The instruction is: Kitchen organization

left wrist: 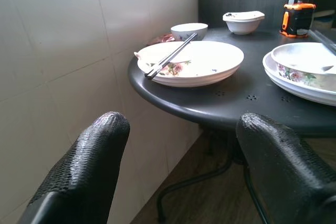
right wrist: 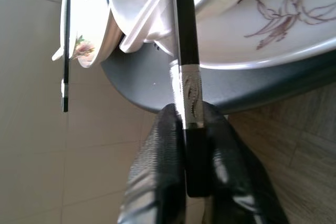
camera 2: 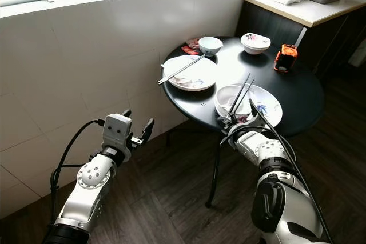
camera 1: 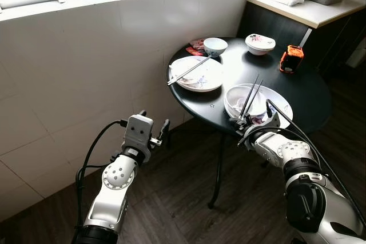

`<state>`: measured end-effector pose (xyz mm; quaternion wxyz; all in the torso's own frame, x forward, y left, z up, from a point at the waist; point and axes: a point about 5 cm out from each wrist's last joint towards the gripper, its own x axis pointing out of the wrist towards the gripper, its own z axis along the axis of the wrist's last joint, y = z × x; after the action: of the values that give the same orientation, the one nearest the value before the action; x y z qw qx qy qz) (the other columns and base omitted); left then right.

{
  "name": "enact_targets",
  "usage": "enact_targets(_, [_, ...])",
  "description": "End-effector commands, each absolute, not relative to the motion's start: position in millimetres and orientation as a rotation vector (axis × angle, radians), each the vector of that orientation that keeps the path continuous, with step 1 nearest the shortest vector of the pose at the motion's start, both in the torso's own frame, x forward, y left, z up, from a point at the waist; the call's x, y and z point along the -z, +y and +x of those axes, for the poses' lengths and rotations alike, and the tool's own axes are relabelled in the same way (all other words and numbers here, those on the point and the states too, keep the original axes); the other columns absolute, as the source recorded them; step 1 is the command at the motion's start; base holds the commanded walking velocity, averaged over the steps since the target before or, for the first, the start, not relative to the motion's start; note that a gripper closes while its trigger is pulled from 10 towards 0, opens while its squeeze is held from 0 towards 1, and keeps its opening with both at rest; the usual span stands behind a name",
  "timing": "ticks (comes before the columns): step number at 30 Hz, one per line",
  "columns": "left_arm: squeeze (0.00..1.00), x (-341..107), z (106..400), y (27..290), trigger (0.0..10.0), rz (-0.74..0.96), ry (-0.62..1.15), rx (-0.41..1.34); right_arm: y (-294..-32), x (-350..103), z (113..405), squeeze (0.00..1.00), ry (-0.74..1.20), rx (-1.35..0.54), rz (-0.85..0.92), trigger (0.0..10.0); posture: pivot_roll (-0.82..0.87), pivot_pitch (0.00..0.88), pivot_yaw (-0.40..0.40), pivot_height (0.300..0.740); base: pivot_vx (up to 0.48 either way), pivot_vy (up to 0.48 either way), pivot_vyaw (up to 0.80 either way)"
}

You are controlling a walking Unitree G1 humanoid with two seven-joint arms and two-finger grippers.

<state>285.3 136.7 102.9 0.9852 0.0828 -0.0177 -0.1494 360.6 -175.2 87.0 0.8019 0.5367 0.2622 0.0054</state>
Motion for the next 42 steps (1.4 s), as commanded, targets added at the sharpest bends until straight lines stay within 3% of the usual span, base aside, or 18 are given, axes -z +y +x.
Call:
enact_targets(1, [0.00,-102,284,133,10.0,0.176,-0.026,0.313,-182,-93,364,0.00,0.536,-0.002,1.148,0.0,-0.05,0.000,-0.084,0.740,0.000,0.000,0.00])
enact_targets(11, [0.00,-101,284,134,10.0,0.177,-0.020,0.313,-183,-93,364,0.00,0.507,-0.004,1.148,0.0,-0.05,0.000,-0.082,0.740,0.000,0.000,0.00])
enact_targets(18, [0.00,-100,284,134,10.0,0.177,-0.017,0.314,-181,-97,367,0.00,0.451,-0.019,1.042,0.0,-0.05,0.000,-0.081,0.740,0.000,0.000,0.00])
enact_targets(33, [0.00,-100,285,134,10.0,0.171,-0.012,0.314,-190,-125,365,0.00,0.156,0.151,0.253,0.0,-0.06,0.000,-0.078,0.740,0.000,0.000,0.00])
enact_targets(42, [0.00,-100,286,134,10.0,0.165,-0.012,0.309,-167,-148,356,0.00,-0.003,0.055,0.090,0.0,-0.06,0.000,-0.078,0.740,0.000,0.000,0.00])
